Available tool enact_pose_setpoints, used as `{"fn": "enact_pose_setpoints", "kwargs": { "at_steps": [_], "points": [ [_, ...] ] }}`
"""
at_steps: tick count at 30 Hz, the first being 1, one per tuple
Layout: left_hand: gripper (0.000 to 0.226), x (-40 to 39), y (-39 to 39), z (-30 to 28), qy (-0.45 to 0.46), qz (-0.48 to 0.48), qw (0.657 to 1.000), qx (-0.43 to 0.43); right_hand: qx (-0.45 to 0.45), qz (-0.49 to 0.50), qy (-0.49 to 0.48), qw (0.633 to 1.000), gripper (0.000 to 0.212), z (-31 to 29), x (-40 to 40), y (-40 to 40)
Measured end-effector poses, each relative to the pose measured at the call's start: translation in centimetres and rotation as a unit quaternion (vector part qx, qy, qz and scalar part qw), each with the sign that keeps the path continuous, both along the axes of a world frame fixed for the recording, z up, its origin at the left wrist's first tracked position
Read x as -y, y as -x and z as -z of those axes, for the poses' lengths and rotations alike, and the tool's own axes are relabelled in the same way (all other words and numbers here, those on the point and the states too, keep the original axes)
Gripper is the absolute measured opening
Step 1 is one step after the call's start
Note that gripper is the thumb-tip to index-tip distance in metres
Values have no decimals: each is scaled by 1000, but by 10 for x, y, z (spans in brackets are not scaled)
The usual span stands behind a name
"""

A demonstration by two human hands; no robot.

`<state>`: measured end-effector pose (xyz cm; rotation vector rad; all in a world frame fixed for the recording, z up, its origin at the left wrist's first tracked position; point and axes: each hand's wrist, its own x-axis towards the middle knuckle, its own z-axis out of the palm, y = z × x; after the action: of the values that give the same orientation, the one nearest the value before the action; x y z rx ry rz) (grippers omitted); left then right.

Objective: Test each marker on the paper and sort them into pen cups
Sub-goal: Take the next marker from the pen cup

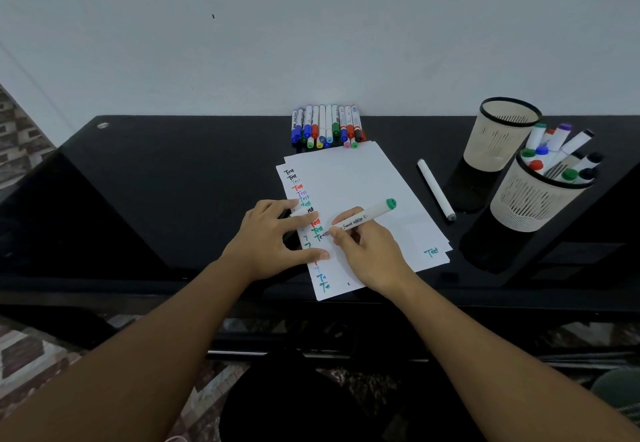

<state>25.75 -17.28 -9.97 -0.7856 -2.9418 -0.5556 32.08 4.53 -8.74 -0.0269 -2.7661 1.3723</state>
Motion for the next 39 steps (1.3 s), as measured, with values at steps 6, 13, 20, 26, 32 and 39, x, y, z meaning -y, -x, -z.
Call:
{"fn": "enact_pose_setpoints", "kwargs": {
  "at_steps": [6, 13, 20, 26, 32, 39],
  "points": [
    [89, 1, 1, 1, -3, 2, 1000, -6, 2, -12, -12, 1000, 21, -2, -1, 0],
    [90, 1, 1, 1, -4, 1, 1000, -8, 1, 0, 13, 1000, 19, -2, 0, 0],
    [91, 1, 1, 1, 5, 4, 1000, -4, 4, -11, 0, 1000, 20, -4, 0, -3],
    [93, 0, 1, 0, 9, 2, 1000, -5, 8, -4, -3, 1000, 22, -3, 1, -1],
    [87, 1, -2, 0, -21, 7, 1000, -17, -3, 6, 67, 998, 16, -3, 1, -2],
    [81, 1, -1, -1, -142, -65, 988, -12, -33, -23, 237, 971, 13, -6, -3, -6]
  ]
}}
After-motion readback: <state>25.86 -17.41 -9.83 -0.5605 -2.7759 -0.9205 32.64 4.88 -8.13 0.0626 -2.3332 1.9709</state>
